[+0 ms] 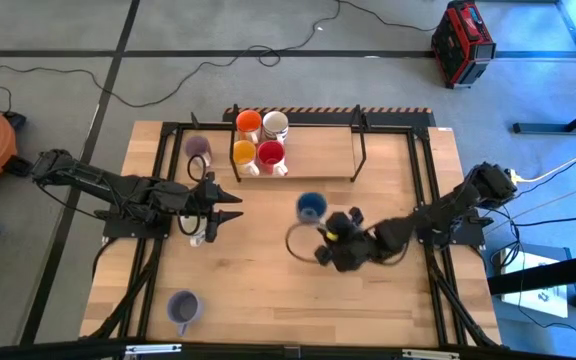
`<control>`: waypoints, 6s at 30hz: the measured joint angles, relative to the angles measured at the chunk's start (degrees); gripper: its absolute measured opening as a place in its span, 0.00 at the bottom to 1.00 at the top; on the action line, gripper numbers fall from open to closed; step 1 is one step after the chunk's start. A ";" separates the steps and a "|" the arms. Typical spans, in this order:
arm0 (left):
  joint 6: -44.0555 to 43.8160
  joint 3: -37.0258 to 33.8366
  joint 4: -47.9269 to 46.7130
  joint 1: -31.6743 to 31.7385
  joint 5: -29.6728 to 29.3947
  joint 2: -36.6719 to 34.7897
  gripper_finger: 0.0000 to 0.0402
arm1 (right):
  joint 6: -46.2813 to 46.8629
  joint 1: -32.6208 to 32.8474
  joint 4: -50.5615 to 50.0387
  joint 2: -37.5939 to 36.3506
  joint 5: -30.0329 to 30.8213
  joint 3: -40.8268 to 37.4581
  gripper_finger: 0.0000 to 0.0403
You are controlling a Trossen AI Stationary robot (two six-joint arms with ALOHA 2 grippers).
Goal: Place coffee mugs
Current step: Put the blue mug on the shelf, then put the white mug on the shelf aligned with the blue mug
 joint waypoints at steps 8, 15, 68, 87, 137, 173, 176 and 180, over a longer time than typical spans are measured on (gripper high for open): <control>0.02 0.00 0.04 0.00 0.02 0.00 0.43 | -4.85 -11.98 -6.16 -0.07 0.98 8.82 0.09; 0.02 -0.02 0.06 0.00 0.02 0.00 0.43 | -9.32 -21.55 -5.58 -0.07 -1.70 9.66 0.09; 1.49 -0.04 0.06 0.02 -1.43 0.00 0.43 | -21.23 -41.07 16.57 16.48 -12.10 9.68 0.12; 1.63 -0.04 -0.16 0.02 -1.32 -0.02 0.43 | -22.75 -38.68 7.70 6.45 -15.24 9.68 0.40; -19.76 20.08 -31.79 -5.62 12.69 5.37 0.43 | -34.01 -4.60 13.31 -5.88 -23.75 3.20 0.41; -16.30 10.00 -68.45 3.20 12.64 5.25 0.43 | -25.65 -4.55 34.12 17.20 -25.53 10.82 0.41; -15.34 9.97 -66.75 4.87 12.32 5.25 0.43 | -25.68 -4.55 33.90 17.20 -26.10 10.82 0.41; -13.70 8.53 -63.13 6.69 13.03 5.25 0.43 | -25.68 -4.59 33.90 17.20 -26.38 10.82 0.41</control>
